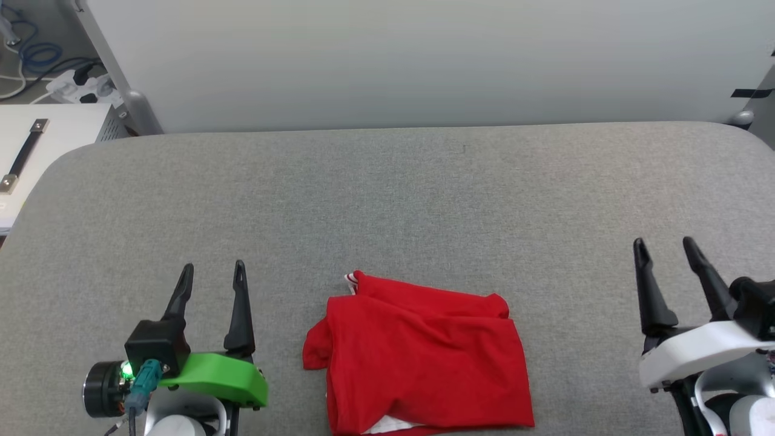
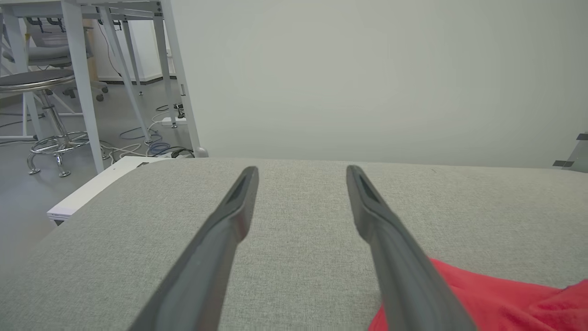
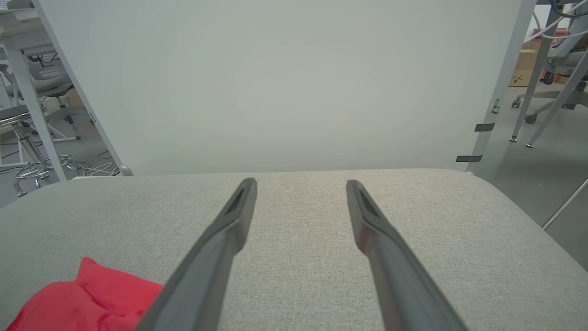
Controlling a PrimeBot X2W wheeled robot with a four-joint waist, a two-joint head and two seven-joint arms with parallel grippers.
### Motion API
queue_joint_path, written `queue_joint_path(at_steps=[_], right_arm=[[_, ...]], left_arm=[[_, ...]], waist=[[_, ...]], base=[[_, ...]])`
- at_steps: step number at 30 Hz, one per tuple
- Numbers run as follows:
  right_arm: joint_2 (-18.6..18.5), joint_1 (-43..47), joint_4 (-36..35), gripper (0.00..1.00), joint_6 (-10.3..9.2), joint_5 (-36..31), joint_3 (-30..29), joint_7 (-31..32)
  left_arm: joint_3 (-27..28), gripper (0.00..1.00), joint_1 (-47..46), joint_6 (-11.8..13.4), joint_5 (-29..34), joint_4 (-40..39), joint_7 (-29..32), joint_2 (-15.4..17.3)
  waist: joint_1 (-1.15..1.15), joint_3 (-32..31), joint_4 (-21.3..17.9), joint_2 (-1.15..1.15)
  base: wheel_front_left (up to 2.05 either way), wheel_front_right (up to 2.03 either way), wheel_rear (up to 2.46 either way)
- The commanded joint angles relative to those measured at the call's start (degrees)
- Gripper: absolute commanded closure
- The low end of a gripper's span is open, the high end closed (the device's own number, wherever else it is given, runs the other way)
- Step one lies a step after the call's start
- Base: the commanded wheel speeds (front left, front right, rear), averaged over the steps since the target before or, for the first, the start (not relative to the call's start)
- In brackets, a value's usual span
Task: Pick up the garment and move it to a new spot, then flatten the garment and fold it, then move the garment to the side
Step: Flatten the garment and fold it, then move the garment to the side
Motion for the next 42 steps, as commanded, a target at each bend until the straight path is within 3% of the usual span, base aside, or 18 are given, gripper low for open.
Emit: queue_joint_path(at_steps=[1,16,24,32,42], right_arm=[[0.15,1.08,-0.59,0.00,-0.04,-0.75,0.53,0.40],[-0.15,2.51,-2.58,0.00,-0.04,-1.33,2.20,1.58],[-0.72,2.58,-1.74,0.00,-0.04,1.47,0.69,2.88],[-7.07,3.28,2.34,0.00,-0.04,14.79,0.41,8.92],[-14.40,3.57,5.84,0.00,-0.04,31.32,11.01,20.49]], left_arm=[[0.12,0.00,1.06,-0.40,0.36,0.54,-0.33,0.14],[1.14,0.00,0.21,-2.53,-0.01,3.58,-0.33,-1.84],[2.94,0.00,-1.00,-3.66,1.09,3.12,-0.34,-3.02],[4.07,0.00,-2.90,-4.93,3.04,1.94,-0.34,-5.24],[5.65,0.00,-4.60,-6.48,5.46,1.79,-0.34,-8.51]], waist=[[0.00,-0.47,-0.28,0.00],[0.00,0.58,0.13,0.00],[0.00,1.83,1.30,0.00],[0.00,4.59,4.32,0.00],[0.00,8.42,7.73,0.00]], base=[[0.00,0.00,0.00],[0.00,0.00,0.00],[0.00,0.00,0.00],[0.00,0.00,0.00],[0.00,0.00,0.00]])
